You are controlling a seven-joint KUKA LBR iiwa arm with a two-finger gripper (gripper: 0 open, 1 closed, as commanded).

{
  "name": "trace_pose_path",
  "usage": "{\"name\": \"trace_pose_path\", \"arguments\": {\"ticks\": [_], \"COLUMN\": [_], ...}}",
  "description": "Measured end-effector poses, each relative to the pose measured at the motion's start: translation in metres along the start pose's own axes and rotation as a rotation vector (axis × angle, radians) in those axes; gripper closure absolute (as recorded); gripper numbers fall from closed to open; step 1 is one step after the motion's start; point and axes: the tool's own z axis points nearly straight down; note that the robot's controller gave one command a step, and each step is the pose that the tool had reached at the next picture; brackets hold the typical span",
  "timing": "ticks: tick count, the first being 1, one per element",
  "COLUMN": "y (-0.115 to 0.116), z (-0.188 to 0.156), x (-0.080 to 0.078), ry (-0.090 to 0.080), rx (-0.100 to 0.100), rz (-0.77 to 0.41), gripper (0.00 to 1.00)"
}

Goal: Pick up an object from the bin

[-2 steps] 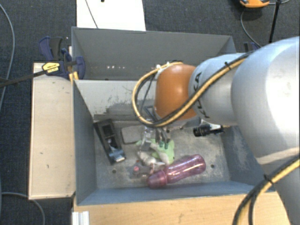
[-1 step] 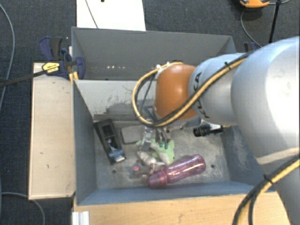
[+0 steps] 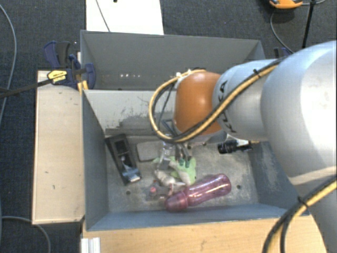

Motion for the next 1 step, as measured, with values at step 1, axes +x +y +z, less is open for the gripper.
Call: {"name": "trace_pose_path", "arguments": {"ticks": [1], "y": [-0.001], "z": [-0.0183], "x": [0.0022], "ry": [0.008], "rx": [0.004], "rz": [0.0], "gripper": [1.0]}}
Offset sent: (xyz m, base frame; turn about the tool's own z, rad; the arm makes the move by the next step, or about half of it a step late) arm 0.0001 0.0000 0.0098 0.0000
